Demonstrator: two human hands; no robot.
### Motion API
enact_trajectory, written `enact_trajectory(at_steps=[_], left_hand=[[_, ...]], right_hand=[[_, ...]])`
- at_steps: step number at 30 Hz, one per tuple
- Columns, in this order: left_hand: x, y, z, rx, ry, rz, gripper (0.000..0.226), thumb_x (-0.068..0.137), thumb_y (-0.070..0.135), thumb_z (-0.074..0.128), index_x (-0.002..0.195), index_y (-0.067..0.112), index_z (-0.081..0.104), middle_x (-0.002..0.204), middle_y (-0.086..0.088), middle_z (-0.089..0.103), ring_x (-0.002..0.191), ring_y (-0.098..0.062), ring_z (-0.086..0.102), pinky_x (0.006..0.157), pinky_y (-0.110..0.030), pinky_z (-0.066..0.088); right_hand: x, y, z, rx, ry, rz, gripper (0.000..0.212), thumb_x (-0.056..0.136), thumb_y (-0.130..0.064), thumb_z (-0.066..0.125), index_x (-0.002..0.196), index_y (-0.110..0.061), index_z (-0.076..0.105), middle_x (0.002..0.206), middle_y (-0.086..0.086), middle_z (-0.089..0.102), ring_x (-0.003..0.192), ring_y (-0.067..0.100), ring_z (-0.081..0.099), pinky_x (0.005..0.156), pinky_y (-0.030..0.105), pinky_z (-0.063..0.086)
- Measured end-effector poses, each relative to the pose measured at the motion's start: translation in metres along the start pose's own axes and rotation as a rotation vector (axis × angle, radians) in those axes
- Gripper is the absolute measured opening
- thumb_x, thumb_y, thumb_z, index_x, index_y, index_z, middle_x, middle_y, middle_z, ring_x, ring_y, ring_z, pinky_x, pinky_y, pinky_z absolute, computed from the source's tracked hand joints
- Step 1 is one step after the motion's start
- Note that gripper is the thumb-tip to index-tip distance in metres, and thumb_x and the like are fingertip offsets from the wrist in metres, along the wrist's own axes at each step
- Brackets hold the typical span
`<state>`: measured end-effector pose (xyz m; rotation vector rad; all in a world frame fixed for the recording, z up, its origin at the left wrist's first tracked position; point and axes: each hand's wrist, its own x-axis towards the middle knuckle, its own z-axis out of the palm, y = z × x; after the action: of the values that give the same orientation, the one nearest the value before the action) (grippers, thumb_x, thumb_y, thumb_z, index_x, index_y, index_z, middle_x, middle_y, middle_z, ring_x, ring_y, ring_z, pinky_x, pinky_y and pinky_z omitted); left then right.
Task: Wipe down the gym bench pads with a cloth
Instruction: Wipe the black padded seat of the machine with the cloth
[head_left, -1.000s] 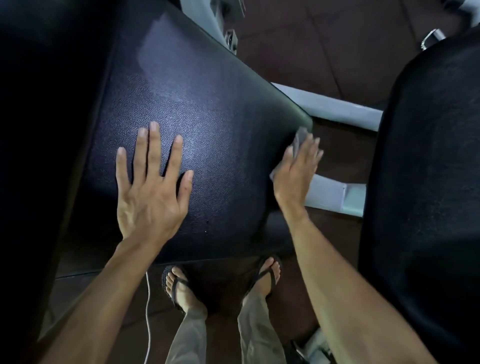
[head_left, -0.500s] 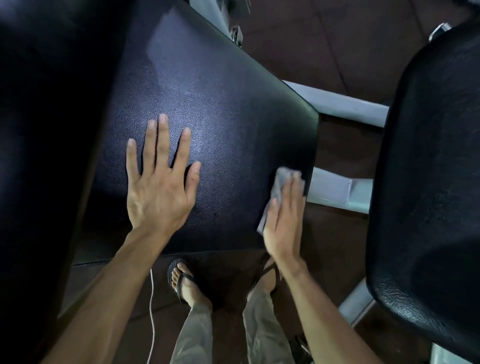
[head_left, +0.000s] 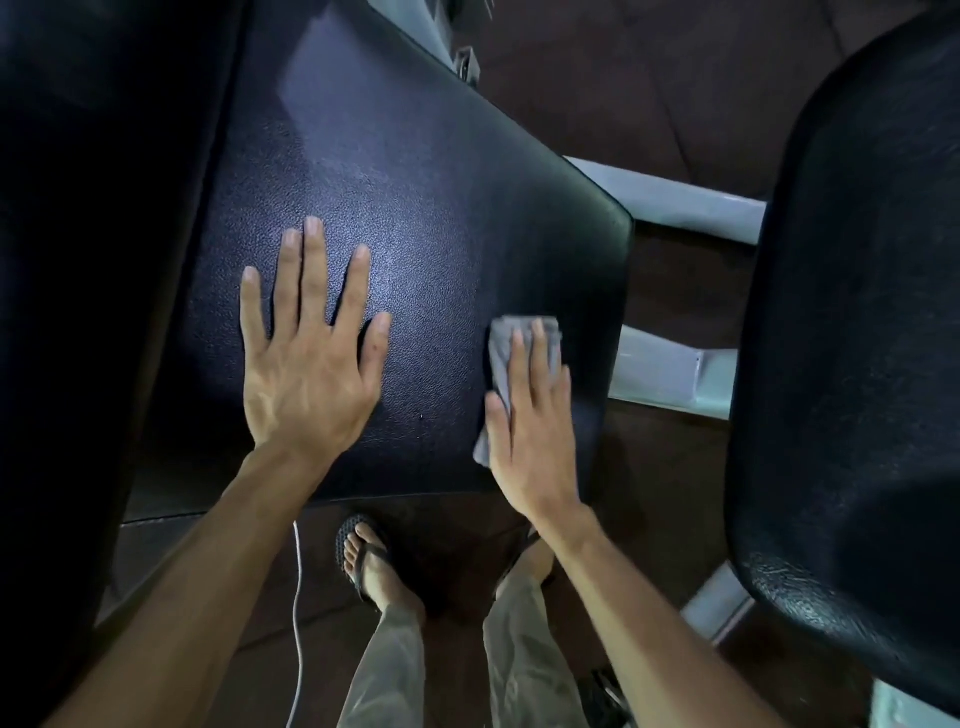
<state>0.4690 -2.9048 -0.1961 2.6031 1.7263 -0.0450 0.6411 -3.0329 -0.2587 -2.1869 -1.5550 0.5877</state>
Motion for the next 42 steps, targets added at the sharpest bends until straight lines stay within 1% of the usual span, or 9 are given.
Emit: enact_trajectory(at_steps=[3,7,11,17,22,25,30,35,42], left_hand=[[0.0,-0.001,0.0,-0.002,0.005,-0.002,0.059,0.107,0.047,0.015,0.161,0.023,0.014,0.169,-0.013,0.001,0.157,-0.028,0.002,0.125,-0.051,0.0],[-0.002,-0.001,0.002,0.01,0.01,-0.002,0.059,0.107,0.046,0.016,0.161,0.022,0.015,0.169,-0.014,0.002,0.157,-0.028,0.003,0.125,-0.051,0.0],[-0.001,-0.001,0.002,0.001,0.0,0.006,0.06,0.107,0.047,0.015,0.161,0.023,0.013,0.169,-0.013,0.0,0.157,-0.028,0.001,0.124,-0.051,-0.001],[-0.003,-0.002,0.002,-0.015,-0.002,-0.01,0.059,0.107,0.047,0.015,0.161,0.024,0.012,0.169,-0.012,-0.001,0.157,-0.027,0.0,0.124,-0.051,-0.001],[-0.004,-0.001,0.002,0.0,0.003,0.001,0.058,0.108,0.045,0.017,0.161,0.022,0.013,0.169,-0.014,0.001,0.157,-0.028,0.001,0.124,-0.051,0.0],[-0.003,0.0,0.001,0.0,-0.001,0.008,0.056,0.109,0.043,0.017,0.161,0.021,0.013,0.169,-0.014,0.001,0.157,-0.028,0.001,0.124,-0.051,-0.001],[-0.001,0.002,-0.001,-0.007,0.003,-0.011,0.056,0.109,0.043,0.016,0.161,0.023,0.014,0.169,-0.013,0.001,0.157,-0.026,0.001,0.125,-0.051,0.0],[-0.003,0.0,-0.003,-0.024,0.002,-0.018,0.055,0.109,0.042,0.017,0.161,0.025,0.014,0.169,-0.011,0.0,0.157,-0.024,-0.001,0.125,-0.049,-0.002],[-0.002,0.002,-0.002,-0.007,-0.005,-0.023,0.056,0.108,0.044,0.014,0.161,0.025,0.014,0.169,-0.011,0.0,0.157,-0.025,-0.001,0.125,-0.05,-0.002]], right_hand=[[-0.004,0.03,-0.005,0.059,0.048,0.162,0.061,0.106,-0.038,0.024,0.159,-0.013,0.007,0.168,0.006,0.003,0.157,0.021,0.002,0.127,0.042,0.007],[0.111,0.045,-0.026,0.202,0.207,0.551,0.061,0.108,-0.033,0.027,0.159,-0.004,0.012,0.167,0.015,0.009,0.156,0.032,0.004,0.126,0.047,0.008],[0.154,0.0,-0.023,0.055,0.177,0.226,0.06,0.104,-0.031,0.024,0.157,-0.003,0.021,0.165,0.019,0.017,0.154,0.038,0.01,0.125,0.052,0.01],[0.028,-0.01,0.0,-0.013,0.005,-0.059,0.062,0.106,-0.031,0.029,0.157,0.001,0.016,0.166,0.02,0.01,0.156,0.033,0.004,0.127,0.041,0.011],[0.013,0.013,-0.008,0.042,0.039,0.214,0.065,0.104,-0.036,0.026,0.159,-0.005,0.01,0.168,0.011,0.003,0.156,0.024,-0.003,0.126,0.047,0.013],[0.064,-0.021,-0.001,0.107,0.161,0.341,0.062,0.104,-0.032,0.027,0.157,-0.002,0.014,0.167,0.017,0.008,0.155,0.034,0.0,0.126,0.049,0.011],[0.008,-0.083,0.025,0.102,0.133,0.117,0.061,0.106,-0.031,0.025,0.156,-0.005,0.003,0.167,0.013,0.0,0.154,0.019,-0.015,0.126,0.047,0.009],[-0.05,-0.046,0.027,-0.029,0.025,0.044,0.062,0.104,-0.036,0.023,0.158,-0.01,0.007,0.167,0.012,0.009,0.155,0.027,0.01,0.124,0.051,0.02],[0.071,-0.038,0.007,0.072,0.202,0.453,0.061,0.105,-0.031,0.028,0.158,-0.003,0.016,0.167,0.019,0.01,0.154,0.039,0.005,0.123,0.055,0.017]])
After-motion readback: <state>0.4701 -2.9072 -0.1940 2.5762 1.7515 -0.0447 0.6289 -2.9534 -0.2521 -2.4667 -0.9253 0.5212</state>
